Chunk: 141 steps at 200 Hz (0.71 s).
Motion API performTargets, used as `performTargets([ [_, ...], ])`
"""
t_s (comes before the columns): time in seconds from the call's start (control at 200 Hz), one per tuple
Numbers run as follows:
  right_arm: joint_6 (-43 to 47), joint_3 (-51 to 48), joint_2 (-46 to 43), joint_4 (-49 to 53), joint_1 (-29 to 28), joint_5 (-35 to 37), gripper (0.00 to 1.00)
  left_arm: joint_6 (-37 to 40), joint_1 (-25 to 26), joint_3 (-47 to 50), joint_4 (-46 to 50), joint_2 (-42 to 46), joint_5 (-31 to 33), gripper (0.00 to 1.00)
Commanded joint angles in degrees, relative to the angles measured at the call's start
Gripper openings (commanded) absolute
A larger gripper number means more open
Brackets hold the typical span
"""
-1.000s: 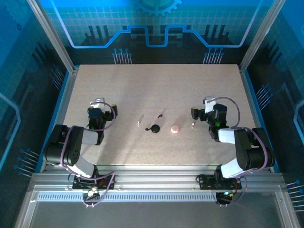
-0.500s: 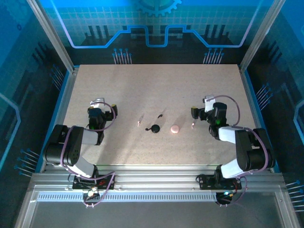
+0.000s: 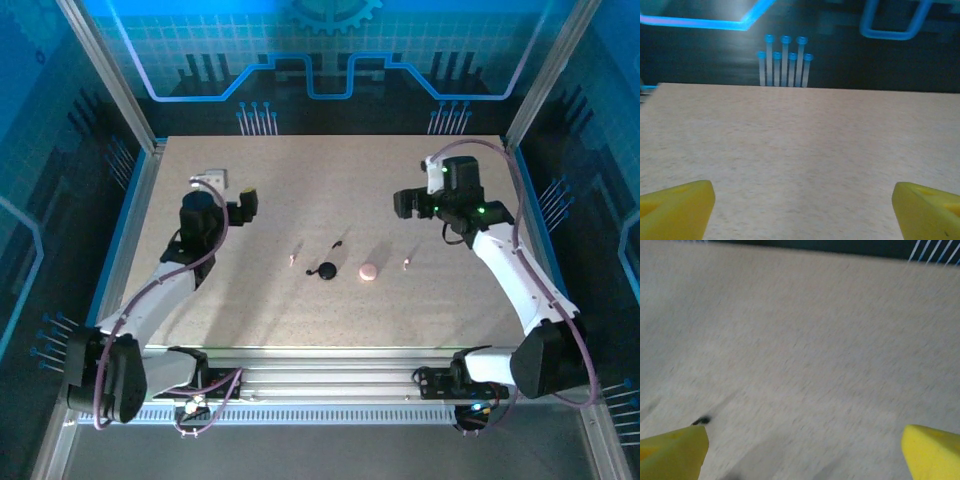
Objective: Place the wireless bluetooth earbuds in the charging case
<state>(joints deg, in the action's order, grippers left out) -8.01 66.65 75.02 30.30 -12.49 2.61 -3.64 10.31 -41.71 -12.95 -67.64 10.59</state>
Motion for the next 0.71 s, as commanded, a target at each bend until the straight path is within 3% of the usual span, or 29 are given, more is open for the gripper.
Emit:
performTargets([
  [0.0,-8.24,2.66,3.56,21.91,-4.96,0.85,1.00,-4.09,3.17,-4.70,20.93,0.14,-2.68,0.90],
  [0.245,-17.74,1.12,7.27,23.26,-15.59,-1.75,0.99,-18.26,4.70,-4.79,31.71,-0.10,-4.79,0.83],
  [0.405,-18.57,3.11,15.24,22.72,-17.27,-6.05,0.84,-22.21,4.77,-4.49,36.85,-1.87,-7.33,0.79],
  [0.7,-17.00,8.67,27.55,24.24,-18.62,-3.19,0.83,-24.88,4.81,-2.91,37.64,-1.63,-10.10,0.79],
])
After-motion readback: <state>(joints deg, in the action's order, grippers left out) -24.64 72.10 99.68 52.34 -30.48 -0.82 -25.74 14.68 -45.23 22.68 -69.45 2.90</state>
